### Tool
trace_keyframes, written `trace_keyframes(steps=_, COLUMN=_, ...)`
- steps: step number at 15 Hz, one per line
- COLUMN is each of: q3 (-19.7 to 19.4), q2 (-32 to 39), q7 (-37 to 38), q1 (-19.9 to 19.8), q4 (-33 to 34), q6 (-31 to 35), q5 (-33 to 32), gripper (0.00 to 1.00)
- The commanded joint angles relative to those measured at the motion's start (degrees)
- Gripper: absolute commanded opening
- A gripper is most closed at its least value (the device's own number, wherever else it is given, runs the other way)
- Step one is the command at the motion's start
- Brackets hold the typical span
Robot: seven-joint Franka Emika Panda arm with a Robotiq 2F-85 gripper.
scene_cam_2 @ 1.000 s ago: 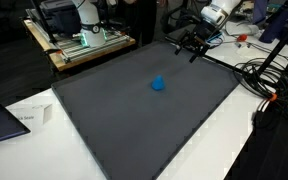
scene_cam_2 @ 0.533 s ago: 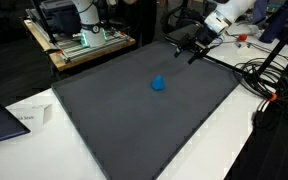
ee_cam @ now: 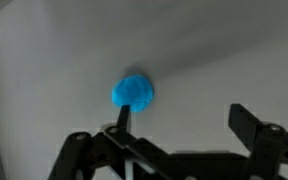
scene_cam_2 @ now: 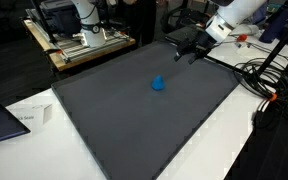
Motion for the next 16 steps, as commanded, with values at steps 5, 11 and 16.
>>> trace_keyframes(steps=5, q3=3.09, q2=4.71, q7=-11.52, q1=-6.24, q4=10.5, q6=-4.66, q5=6.77, gripper=1.0)
trace_keyframes(steps=11, q3=6.66, q2=5.45, q7=-18.89, q1=-11.86, q4=12.92, q6=-6.28, q5=11.29, gripper=1.0)
trace_keyframes(steps=16, q3=8.87, q2=5.53, q7=-22.32, q1=-16.22, q4=13.35, q6=-6.8, q5=14.64, gripper=1.0)
